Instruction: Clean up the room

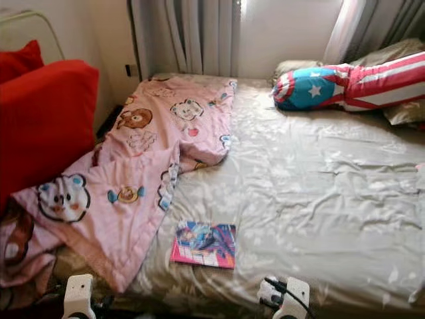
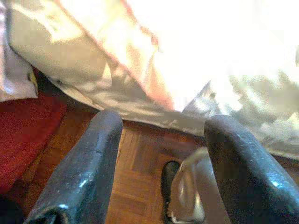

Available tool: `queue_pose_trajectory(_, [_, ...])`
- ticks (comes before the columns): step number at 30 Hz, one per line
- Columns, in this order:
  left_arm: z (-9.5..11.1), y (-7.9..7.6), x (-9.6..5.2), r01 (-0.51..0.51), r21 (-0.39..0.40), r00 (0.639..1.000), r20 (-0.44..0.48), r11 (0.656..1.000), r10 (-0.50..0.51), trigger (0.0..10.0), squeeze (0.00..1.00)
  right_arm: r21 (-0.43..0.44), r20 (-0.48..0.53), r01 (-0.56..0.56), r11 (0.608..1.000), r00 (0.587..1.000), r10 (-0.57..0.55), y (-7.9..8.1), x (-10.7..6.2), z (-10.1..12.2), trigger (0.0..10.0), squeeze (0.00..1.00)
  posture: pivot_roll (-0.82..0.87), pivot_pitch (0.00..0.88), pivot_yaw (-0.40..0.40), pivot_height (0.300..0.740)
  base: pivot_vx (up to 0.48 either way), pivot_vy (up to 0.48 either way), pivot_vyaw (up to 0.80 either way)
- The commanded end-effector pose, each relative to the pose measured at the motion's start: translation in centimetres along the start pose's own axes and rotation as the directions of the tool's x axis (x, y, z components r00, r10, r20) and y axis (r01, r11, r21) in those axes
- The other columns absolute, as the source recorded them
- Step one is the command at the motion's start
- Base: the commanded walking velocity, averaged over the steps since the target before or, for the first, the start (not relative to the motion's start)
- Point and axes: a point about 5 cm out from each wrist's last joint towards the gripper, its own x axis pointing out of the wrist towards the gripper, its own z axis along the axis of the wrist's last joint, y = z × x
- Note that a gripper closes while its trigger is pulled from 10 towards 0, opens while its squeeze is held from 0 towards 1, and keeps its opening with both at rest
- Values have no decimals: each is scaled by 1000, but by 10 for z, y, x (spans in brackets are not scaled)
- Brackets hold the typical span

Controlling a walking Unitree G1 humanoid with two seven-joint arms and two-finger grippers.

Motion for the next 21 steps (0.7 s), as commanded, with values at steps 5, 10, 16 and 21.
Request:
queue_pose_trajectory(5, [-18, 0, -5, -17, -12, 997, -75, 1000, 16, 10000, 0, 2, 10, 10, 1000, 1000, -10, -3, 1, 5, 10000, 0, 74, 0, -69, 740, 0, 0, 0])
queue_pose_trajectory(10, [-21, -5, -4, -15, -20, 995, -100, 1000, 13, 10000, 0, -21, -20, 38, 999, 999, -38, -6, 1, 2, 10000, 0, 77, 0, -84, 740, 0, 0, 0])
queue_pose_trajectory(16, [-24, -10, -4, 3, -18, 992, -124, 1000, -5, 10000, 0, -25, -28, 18, 1000, 999, -19, -4, 1, 1, 10000, 0, 74, 0, -87, 740, 0, 0, 0])
queue_pose_trajectory(21, [-25, -9, -4, 3, -12, 991, -135, 1000, -5, 10000, 0, -21, -32, 16, 1000, 999, -17, -2, 1, 0, 10000, 0, 69, 0, -78, 740, 0, 0, 0])
